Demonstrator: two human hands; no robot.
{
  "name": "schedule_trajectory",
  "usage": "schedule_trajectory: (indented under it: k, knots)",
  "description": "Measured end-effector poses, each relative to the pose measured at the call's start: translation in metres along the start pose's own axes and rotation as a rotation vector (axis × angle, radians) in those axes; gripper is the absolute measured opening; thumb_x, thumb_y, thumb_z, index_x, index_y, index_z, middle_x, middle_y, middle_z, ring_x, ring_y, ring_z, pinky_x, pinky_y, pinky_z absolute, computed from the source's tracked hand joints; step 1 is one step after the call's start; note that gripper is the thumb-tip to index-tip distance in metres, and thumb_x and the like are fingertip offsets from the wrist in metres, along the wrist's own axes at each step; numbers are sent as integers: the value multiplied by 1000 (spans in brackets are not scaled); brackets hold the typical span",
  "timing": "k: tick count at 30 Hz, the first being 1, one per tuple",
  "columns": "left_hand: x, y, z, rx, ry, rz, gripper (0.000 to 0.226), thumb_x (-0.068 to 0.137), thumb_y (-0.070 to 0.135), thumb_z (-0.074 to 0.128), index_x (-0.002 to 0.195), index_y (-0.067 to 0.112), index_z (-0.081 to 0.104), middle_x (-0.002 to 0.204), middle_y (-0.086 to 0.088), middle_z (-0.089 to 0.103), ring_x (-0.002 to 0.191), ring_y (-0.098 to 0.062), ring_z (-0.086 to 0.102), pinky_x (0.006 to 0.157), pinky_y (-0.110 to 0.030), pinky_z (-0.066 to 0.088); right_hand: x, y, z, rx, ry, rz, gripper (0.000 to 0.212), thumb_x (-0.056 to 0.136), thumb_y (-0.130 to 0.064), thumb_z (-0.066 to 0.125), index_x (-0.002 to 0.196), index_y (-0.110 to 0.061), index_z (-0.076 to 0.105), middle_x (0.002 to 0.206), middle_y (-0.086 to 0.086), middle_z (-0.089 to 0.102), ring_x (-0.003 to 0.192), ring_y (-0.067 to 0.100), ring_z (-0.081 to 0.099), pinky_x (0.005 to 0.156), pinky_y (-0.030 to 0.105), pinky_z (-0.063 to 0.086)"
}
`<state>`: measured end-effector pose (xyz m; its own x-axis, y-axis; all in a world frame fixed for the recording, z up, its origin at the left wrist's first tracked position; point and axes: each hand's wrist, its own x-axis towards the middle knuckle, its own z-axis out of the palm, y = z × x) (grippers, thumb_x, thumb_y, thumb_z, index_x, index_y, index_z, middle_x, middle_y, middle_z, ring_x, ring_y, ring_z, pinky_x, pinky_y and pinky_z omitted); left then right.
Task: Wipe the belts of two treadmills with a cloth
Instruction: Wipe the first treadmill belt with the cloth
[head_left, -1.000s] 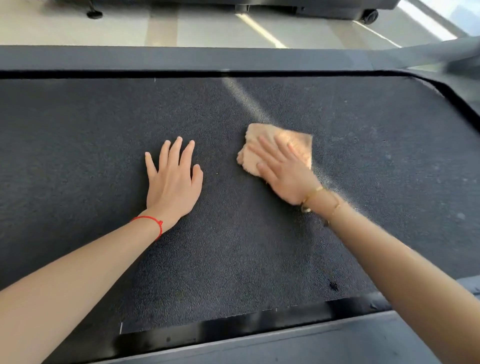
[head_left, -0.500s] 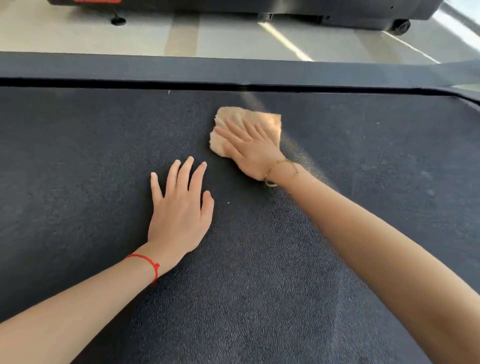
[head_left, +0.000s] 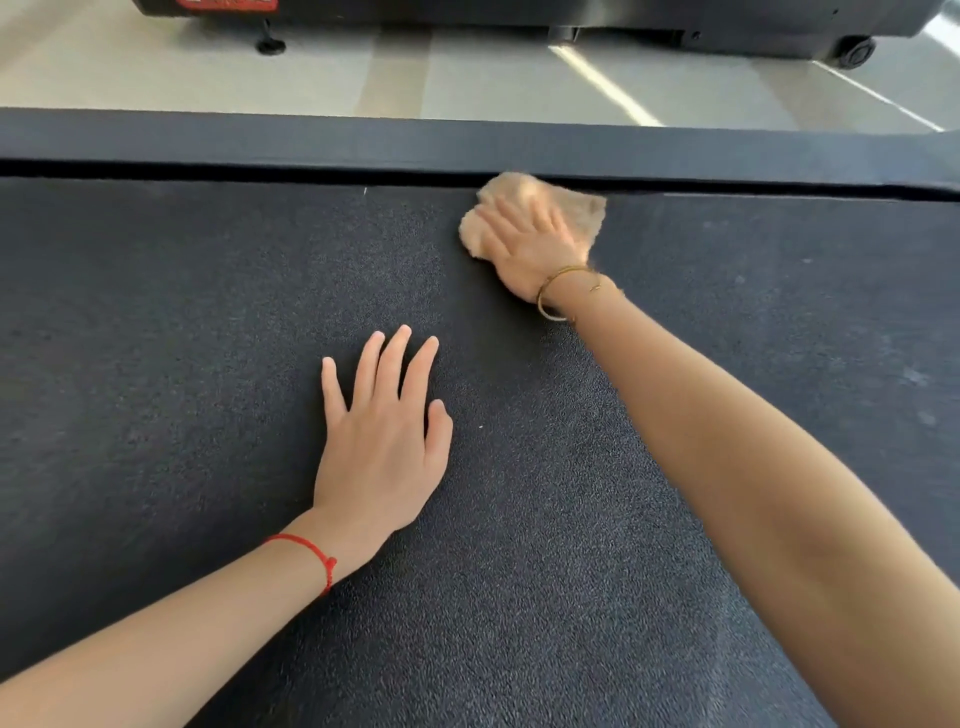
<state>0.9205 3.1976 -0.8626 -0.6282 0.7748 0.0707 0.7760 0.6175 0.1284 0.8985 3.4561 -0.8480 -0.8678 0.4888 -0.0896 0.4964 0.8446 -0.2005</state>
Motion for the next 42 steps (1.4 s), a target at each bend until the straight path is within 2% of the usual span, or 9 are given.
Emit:
schedule_trajectory:
  k: [6, 11, 14, 21, 25, 28, 34, 38, 42]
  knots:
    - [-2, -2, -1, -33, 3, 8, 64, 96, 41, 14, 157, 22, 21, 164, -2, 18, 153, -21, 9, 121, -59, 9, -65, 9, 10, 21, 32, -237, 49, 107, -40, 19, 156, -38, 15, 165, -9, 6, 152, 22, -3, 119, 35, -11]
    - [-2, -2, 0, -68, 18, 10, 57, 100, 36, 24, 156, 22, 23, 163, -2, 19, 152, -22, 10, 120, -60, 8, -70, 89, -9, -29, 90, 156, 51, 106, -44, 16, 157, -37, 10, 166, -5, 2, 152, 25, -2, 122, 41, -6]
    - [-2, -1, -1, -79, 23, 9, 60, 98, 37, 25, 156, 21, 24, 163, -3, 20, 152, -22, 11, 120, -60, 7, -81, 87, -7, -12, 89, 212, 52, 106, -46, 15, 157, -37, 10, 166, -7, 2, 152, 29, -3, 121, 45, -5]
    - [-1, -1, 3, -88, 48, 13, 57, 100, 34, 34, 155, 21, 27, 162, -4, 22, 152, -23, 13, 120, -61, 8, -184, 13, 20, -25, 11, -177, 52, 105, -43, 16, 156, -40, 4, 164, -13, -3, 151, 22, -12, 122, 43, -9]
    - [-2, -2, 3, -82, 57, 18, 57, 100, 34, 32, 155, 20, 27, 162, -4, 23, 151, -23, 14, 119, -62, 9, -230, 4, 25, 6, 32, -245, 51, 103, -48, 15, 154, -45, 9, 163, -20, 1, 151, 14, -10, 122, 35, -10]
    - [-2, -4, 4, -86, 59, 19, 57, 100, 36, 29, 155, 21, 26, 162, -4, 23, 152, -23, 14, 120, -62, 9, -221, 33, 20, 19, 74, -163, 50, 106, -44, 19, 155, -42, 13, 163, -16, 3, 152, 15, -6, 121, 33, -13]
    - [1, -4, 6, -100, 56, 12, 58, 99, 37, 28, 154, 23, 27, 162, -3, 23, 151, -23, 13, 120, -62, 8, -159, 72, 2, 54, 39, 256, 51, 105, -47, 15, 155, -42, 8, 165, -13, -2, 152, 24, -7, 122, 42, -8]
    - [0, -4, 6, -100, 67, 9, 57, 99, 36, 30, 154, 22, 28, 161, -4, 24, 151, -23, 14, 120, -63, 9, -191, 28, 16, -25, 37, -4, 51, 106, -39, 18, 156, -37, 7, 165, -10, -3, 152, 28, -9, 122, 45, -9]
    - [-1, -3, 6, -96, 69, 11, 56, 100, 34, 33, 154, 21, 28, 162, -4, 24, 151, -23, 14, 120, -62, 9, -252, -8, 28, -4, 15, -250, 51, 106, -44, 18, 155, -43, 7, 163, -19, -2, 151, 17, -12, 122, 37, -12]
